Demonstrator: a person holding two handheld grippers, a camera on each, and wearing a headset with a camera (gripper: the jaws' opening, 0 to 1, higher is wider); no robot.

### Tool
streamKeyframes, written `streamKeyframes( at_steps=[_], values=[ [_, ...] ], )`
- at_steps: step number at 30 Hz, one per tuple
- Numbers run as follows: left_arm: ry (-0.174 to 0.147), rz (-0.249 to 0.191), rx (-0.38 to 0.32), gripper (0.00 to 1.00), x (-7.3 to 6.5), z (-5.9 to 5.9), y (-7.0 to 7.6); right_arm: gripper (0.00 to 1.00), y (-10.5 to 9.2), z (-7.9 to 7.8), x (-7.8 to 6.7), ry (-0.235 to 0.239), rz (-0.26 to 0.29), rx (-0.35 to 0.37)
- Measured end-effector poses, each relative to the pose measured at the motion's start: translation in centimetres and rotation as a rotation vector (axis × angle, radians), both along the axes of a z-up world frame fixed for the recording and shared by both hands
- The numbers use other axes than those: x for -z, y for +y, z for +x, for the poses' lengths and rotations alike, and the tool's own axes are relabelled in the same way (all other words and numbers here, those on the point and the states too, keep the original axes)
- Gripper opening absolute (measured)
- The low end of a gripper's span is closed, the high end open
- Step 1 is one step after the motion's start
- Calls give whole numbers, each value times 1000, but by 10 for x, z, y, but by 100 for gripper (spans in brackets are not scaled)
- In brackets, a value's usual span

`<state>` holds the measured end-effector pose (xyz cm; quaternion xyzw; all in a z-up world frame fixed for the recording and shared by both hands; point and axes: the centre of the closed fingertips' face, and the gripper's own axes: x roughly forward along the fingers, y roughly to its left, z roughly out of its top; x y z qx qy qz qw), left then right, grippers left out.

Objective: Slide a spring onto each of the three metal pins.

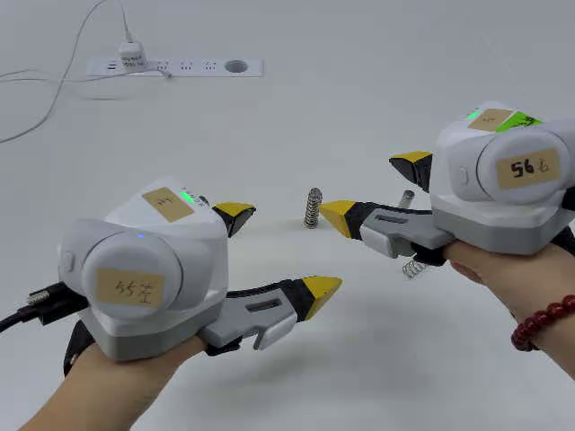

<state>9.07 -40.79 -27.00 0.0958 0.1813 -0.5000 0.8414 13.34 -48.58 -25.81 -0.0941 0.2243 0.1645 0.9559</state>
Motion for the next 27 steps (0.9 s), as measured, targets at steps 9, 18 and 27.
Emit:
streamKeyframes(
  at_steps=[9, 18, 27],
  values=[
    [-2, 11, 18, 64, 0, 0, -9, 63, -19, -17, -4, 14, 10, 26],
    [3, 22, 52, 58, 2, -4, -25, 64, -39, -33, -6, 19, 8, 44],
    [13, 31, 77, 54, 7, -5, -40, 64, -55, -51, -3, 27, 10, 50]
  ],
)
